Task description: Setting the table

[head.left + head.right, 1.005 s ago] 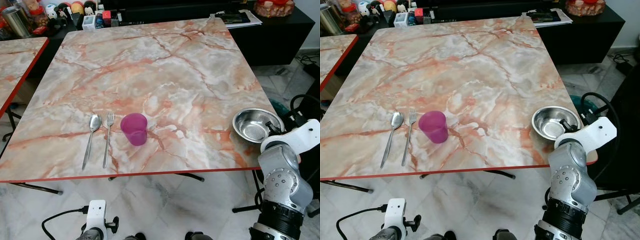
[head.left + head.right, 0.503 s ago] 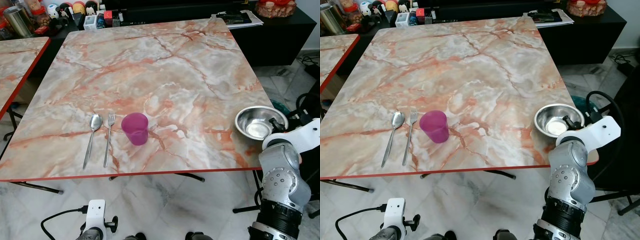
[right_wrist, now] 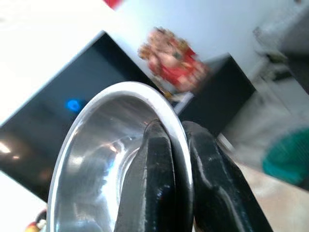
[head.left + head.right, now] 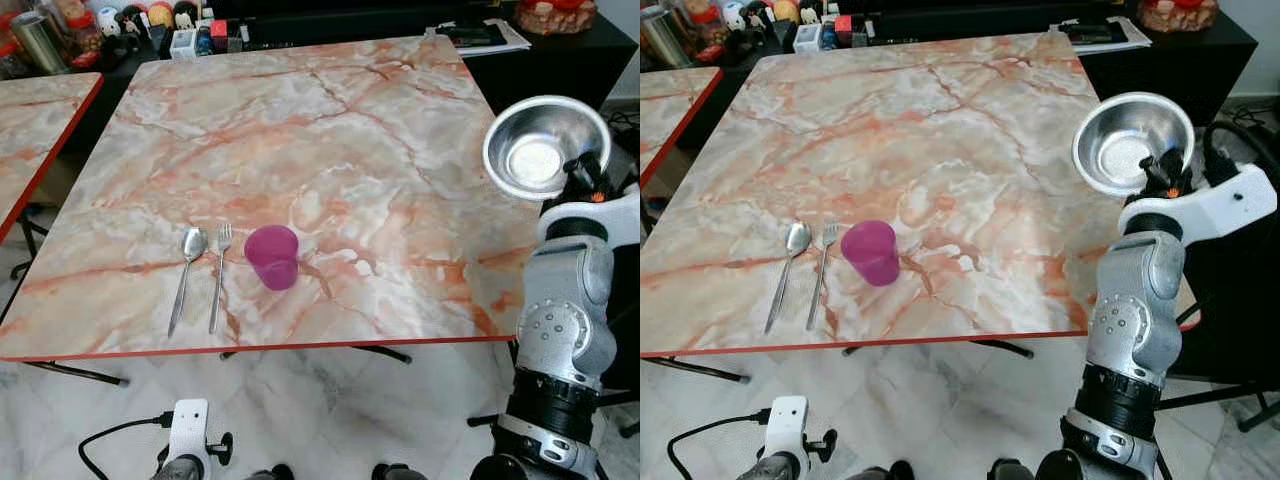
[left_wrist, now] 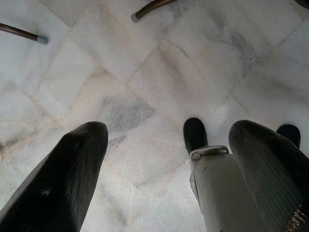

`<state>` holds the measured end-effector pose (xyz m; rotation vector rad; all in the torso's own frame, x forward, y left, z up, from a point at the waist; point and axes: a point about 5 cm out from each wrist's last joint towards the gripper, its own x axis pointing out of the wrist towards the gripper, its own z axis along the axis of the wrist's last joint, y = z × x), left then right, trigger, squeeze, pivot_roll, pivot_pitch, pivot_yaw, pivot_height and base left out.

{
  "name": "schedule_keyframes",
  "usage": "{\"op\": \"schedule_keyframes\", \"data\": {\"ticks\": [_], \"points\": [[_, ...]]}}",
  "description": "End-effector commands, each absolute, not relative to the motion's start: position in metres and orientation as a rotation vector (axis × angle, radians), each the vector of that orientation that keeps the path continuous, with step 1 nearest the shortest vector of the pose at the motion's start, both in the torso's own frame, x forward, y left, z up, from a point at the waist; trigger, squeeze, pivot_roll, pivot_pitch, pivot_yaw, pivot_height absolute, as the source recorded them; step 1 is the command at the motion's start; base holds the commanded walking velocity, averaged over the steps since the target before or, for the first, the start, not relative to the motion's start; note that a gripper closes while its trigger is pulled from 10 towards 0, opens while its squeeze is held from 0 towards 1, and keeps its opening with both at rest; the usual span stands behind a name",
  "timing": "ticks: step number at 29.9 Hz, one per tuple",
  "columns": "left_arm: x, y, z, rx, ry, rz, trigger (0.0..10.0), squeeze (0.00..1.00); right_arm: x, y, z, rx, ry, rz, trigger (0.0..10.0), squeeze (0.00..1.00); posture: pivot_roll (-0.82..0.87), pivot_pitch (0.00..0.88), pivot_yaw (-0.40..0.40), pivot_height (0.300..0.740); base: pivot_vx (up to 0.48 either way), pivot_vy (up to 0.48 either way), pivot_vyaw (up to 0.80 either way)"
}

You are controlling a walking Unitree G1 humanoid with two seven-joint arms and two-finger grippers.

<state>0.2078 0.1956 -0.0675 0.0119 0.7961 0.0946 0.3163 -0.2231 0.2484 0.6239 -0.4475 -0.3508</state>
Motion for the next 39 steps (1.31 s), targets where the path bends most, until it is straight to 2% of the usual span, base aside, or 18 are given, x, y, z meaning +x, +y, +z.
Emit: {"op": "schedule_keyframes", "data": {"ticks": [1,6,19,39], "points": [[0.203,0.205,-0.069,0.026,0.810,0.115,10.0,0.00,0.310,-0.214,0.273,0.592,-0.574,-0.274,10.0,0.00,-0.10,0.186,0.083,0.740,0.000,0.416,0.00],[0.201,0.205,-0.070,0.024,0.821,0.116,10.0,0.00,0.312,-0.213,0.282,0.521,-0.612,-0.247,10.0,0.00,-0.10,0.195,0.079,0.740,0.000,0.419,0.00],[0.194,0.204,-0.074,0.009,0.844,0.116,10.0,0.00,0.313,-0.208,0.292,0.469,-0.665,-0.196,10.0,0.00,-0.11,0.178,0.072,0.740,0.000,0.480,0.00],[0.193,0.201,-0.076,0.008,0.857,0.117,10.0,0.00,0.315,-0.191,0.297,0.442,-0.670,-0.115,10.0,0.00,-0.10,0.142,0.069,0.740,0.000,0.480,0.00]]}}
